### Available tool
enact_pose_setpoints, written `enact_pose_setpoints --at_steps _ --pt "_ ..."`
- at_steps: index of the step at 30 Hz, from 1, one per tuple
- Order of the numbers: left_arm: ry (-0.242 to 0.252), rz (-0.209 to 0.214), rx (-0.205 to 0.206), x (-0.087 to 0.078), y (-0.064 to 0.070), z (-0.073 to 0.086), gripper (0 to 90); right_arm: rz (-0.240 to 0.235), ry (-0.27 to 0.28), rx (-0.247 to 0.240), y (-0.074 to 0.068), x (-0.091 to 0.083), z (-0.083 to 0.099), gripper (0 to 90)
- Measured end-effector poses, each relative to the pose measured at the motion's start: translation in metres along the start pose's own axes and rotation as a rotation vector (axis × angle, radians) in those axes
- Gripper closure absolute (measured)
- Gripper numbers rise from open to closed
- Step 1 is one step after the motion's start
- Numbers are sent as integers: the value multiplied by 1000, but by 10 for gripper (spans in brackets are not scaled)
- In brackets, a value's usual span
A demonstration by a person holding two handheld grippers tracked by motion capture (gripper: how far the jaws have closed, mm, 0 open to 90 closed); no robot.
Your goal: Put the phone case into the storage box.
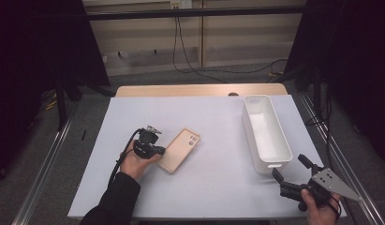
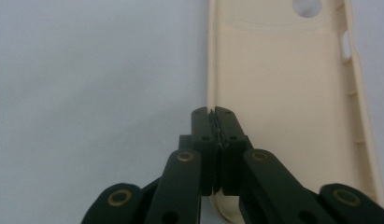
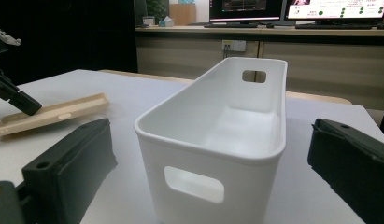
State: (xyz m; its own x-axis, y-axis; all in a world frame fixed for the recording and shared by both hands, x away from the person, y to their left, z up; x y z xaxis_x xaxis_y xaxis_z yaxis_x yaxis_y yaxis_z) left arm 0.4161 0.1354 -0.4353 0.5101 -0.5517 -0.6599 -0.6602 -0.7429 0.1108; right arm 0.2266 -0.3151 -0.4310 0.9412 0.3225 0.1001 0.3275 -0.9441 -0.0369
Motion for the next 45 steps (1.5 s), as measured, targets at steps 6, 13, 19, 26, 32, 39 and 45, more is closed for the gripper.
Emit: enact_pose_setpoints --at_steps 6,13,19,26,32,39,45 --pt "32 9 -23 -3 -2 0 881 0 1 0 0 0 0 0" --pt "77 13 -42 -5 -2 1 880 0 0 0 0 0 0 0" --pt "126 2 -28 -11 -2 0 879 1 0 1 0 0 0 0" --pt "185 -12 -13 -14 1 1 880 -2 0 3 1 0 0 0" --pt "205 11 -27 -14 4 2 879 -4 3 6 1 0 1 0" --pt "247 4 -19 -16 8 2 879 0 4 13 2 -1 1 0" --pt "308 8 -16 -21 12 3 879 -9 1 11 0 1 0 0"
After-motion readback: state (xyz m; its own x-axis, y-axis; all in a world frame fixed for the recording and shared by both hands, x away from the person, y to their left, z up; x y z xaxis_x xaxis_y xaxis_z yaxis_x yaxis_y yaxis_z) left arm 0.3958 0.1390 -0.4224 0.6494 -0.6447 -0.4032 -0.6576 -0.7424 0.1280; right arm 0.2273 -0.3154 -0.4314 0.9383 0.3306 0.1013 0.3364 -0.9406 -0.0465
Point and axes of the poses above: each handheld gripper's, and its own axes: x roughly forward along the jaws, z roughly out of its underside, y roughly to its right, the point moved 1 cm from there along x, roughly forward along the jaws, and after that the axes turned 14 degrees about y, right-handed, at the moved point
